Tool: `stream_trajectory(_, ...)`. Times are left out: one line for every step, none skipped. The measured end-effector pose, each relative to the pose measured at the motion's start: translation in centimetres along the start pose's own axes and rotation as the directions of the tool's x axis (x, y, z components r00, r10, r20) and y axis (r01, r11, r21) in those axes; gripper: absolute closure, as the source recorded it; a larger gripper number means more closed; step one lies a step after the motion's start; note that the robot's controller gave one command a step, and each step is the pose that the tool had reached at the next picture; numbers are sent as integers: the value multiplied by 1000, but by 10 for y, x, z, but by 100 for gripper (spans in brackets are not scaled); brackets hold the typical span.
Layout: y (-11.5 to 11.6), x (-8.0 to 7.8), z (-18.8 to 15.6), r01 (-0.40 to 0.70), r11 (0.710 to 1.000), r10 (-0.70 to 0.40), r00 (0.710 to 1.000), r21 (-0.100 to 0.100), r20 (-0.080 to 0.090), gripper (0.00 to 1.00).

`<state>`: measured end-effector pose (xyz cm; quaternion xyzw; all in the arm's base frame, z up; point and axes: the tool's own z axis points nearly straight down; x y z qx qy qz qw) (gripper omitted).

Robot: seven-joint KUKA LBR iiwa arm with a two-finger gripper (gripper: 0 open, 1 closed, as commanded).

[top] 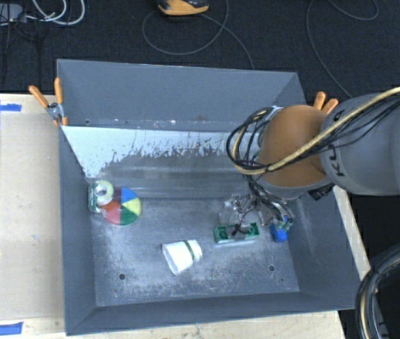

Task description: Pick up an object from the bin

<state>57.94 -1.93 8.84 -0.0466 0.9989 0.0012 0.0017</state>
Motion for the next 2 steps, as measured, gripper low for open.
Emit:
stream_trajectory(3, 8, -38, 13, 1000, -13, 1000, -2, -10, 100)
stream_trajectory(14, 9, -87, 59, 998, -59, 998, 0, -1, 100)
